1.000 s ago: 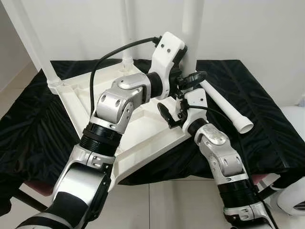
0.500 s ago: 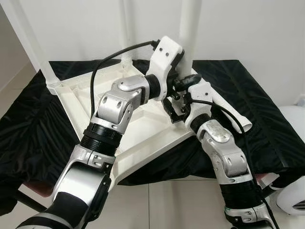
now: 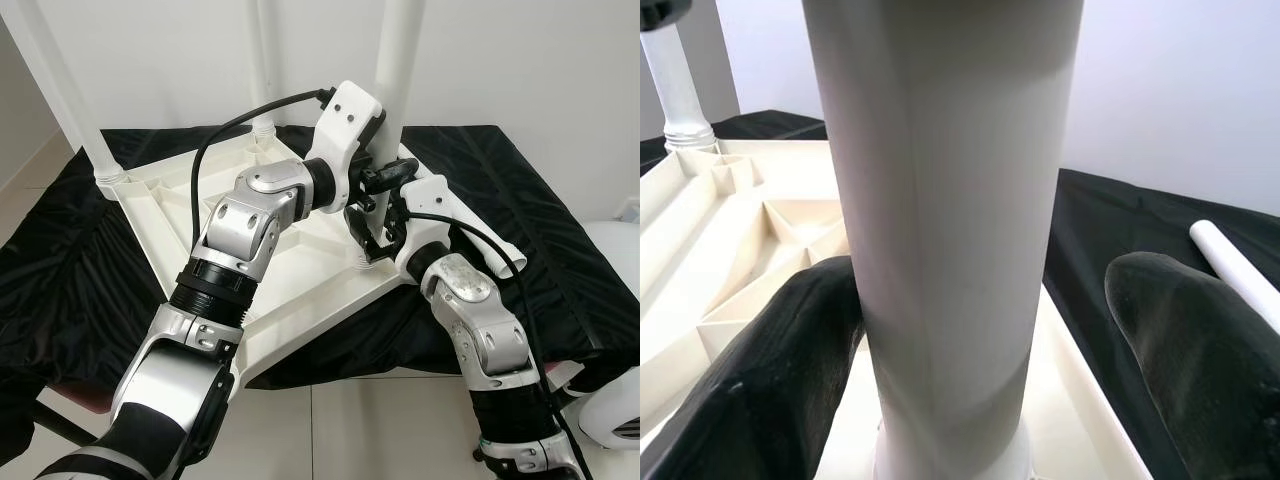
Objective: Building children table
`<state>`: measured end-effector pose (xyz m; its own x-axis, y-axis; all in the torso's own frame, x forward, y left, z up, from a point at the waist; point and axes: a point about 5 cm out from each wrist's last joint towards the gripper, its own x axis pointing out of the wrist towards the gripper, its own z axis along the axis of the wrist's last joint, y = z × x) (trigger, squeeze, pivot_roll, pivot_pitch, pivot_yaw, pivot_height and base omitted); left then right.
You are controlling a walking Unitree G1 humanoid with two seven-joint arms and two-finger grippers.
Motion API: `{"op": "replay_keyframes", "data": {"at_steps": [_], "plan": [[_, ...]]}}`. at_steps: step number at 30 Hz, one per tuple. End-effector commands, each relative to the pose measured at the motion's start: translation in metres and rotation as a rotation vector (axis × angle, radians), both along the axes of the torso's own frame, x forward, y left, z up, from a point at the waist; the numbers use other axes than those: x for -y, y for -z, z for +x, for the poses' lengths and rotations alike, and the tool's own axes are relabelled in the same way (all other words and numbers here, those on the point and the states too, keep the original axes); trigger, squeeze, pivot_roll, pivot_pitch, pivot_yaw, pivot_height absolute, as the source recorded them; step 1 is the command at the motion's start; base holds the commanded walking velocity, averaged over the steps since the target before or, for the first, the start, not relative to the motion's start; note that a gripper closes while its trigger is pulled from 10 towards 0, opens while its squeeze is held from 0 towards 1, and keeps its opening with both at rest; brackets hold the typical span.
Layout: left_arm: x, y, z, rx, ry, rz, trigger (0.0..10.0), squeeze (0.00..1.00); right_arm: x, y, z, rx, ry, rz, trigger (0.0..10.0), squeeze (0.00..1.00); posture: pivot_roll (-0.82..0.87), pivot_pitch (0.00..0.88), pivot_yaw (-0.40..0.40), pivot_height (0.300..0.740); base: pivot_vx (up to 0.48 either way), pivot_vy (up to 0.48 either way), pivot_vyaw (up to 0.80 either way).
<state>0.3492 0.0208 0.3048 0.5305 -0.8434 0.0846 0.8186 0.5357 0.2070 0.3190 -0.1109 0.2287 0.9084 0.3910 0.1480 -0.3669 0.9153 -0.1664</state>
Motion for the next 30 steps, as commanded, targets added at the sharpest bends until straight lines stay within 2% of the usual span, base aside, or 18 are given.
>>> {"op": "replay_keyframes", "data": {"at_steps": [1, 11, 12, 13, 14, 15, 16, 17, 18, 20, 21, 22, 23, 25, 30], "plan": [[-0.005, -0.008, 0.005, 0.029, -0.103, -0.032, 10.0, 0.00, 0.000, 0.004, 0.001, -0.024, -0.003, 0.006, 10.0, 0.00, -0.07, 0.045, 0.018, 0.740, 0.000, 0.000, 0.00], [-0.004, -0.012, 0.005, 0.039, -0.096, -0.032, 10.0, 0.00, 0.000, 0.009, 0.003, -0.036, 0.000, 0.011, 10.0, 0.00, -0.07, 0.043, 0.022, 0.740, 0.000, 0.000, 0.00], [-0.004, -0.012, 0.005, 0.039, -0.094, -0.032, 10.0, 0.00, 0.000, 0.009, 0.003, -0.034, 0.001, 0.012, 7.8, 0.00, -0.07, 0.043, 0.022, 0.740, 0.000, 0.000, 0.00], [-0.003, -0.012, 0.004, 0.040, -0.093, -0.031, 10.0, 0.00, 0.000, 0.008, 0.003, -0.033, 0.001, 0.013, 7.8, 0.00, -0.07, 0.043, 0.022, 0.740, 0.000, 0.000, 0.00], [-0.003, -0.011, 0.004, 0.040, -0.091, -0.031, 10.0, 0.00, 0.000, 0.008, 0.003, -0.031, 0.001, 0.013, 6.3, 0.00, -0.07, 0.039, 0.022, 0.740, 0.000, 0.000, 0.00], [-0.003, -0.011, 0.004, 0.040, -0.091, -0.031, 10.0, 0.00, 0.000, 0.008, 0.003, -0.031, 0.001, 0.013, 6.3, 0.00, -0.07, 0.039, 0.022, 0.740, 0.000, 0.000, 0.00], [-0.002, -0.011, 0.004, 0.040, -0.088, -0.030, 10.0, 0.00, 0.000, 0.008, 0.003, -0.027, 0.001, 0.012, 5.7, 0.00, -0.07, 0.039, 0.022, 0.740, 0.000, 0.000, 0.00], [-0.002, -0.011, 0.004, 0.040, -0.088, -0.030, 10.0, 0.00, 0.000, 0.008, 0.003, -0.027, 0.001, 0.012, 5.7, 0.00, -0.07, 0.039, 0.022, 0.740, 0.000, 0.000, 0.00], [-0.001, -0.010, 0.003, 0.039, -0.086, -0.029, 10.0, 0.00, 0.000, 0.007, 0.004, -0.025, -0.002, 0.012, 4.9, 0.00, -0.07, 0.036, 0.020, 0.740, 0.000, 0.000, 0.00], [-0.001, -0.010, 0.003, 0.039, -0.085, -0.029, 10.0, 0.00, 0.000, 0.006, 0.005, -0.021, -0.004, 0.010, 5.0, 0.00, -0.07, 0.036, 0.021, 0.740, 0.000, 0.000, 0.00], [0.000, -0.010, 0.003, 0.038, -0.083, -0.029, 10.0, 0.00, 0.000, 0.005, 0.005, -0.015, -0.005, 0.009, 8.1, 0.00, -0.07, 0.036, 0.021, 0.740, 0.000, 0.000, 0.00], [0.000, -0.009, 0.003, 0.038, -0.082, -0.028, 10.0, 0.00, -0.001, 0.003, 0.005, -0.010, -0.013, 0.010, 8.6, 0.00, -0.08, 0.033, 0.020, 0.740, 0.000, 0.000, 0.00], [0.000, -0.009, 0.003, 0.038, -0.082, -0.028, 10.0, 0.00, -0.001, 0.003, 0.005, -0.010, -0.013, 0.010, 8.6, 0.00, -0.08, 0.033, 0.020, 0.740, 0.000, 0.000, 0.00], [0.001, -0.009, 0.002, 0.037, -0.078, -0.028, 10.0, 0.00, -0.002, 0.000, 0.005, -0.002, -0.021, 0.012, 10.0, 0.00, -0.08, 0.033, 0.020, 0.740, 0.000, 0.000, 0.00], [0.003, -0.009, 0.002, 0.037, -0.073, -0.028, 10.0, 0.00, -0.002, -0.004, 0.006, 0.017, -0.026, 0.010, 10.0, 0.00, -0.08, 0.032, 0.023, 0.740, 0.000, 0.000, 0.00]]}}
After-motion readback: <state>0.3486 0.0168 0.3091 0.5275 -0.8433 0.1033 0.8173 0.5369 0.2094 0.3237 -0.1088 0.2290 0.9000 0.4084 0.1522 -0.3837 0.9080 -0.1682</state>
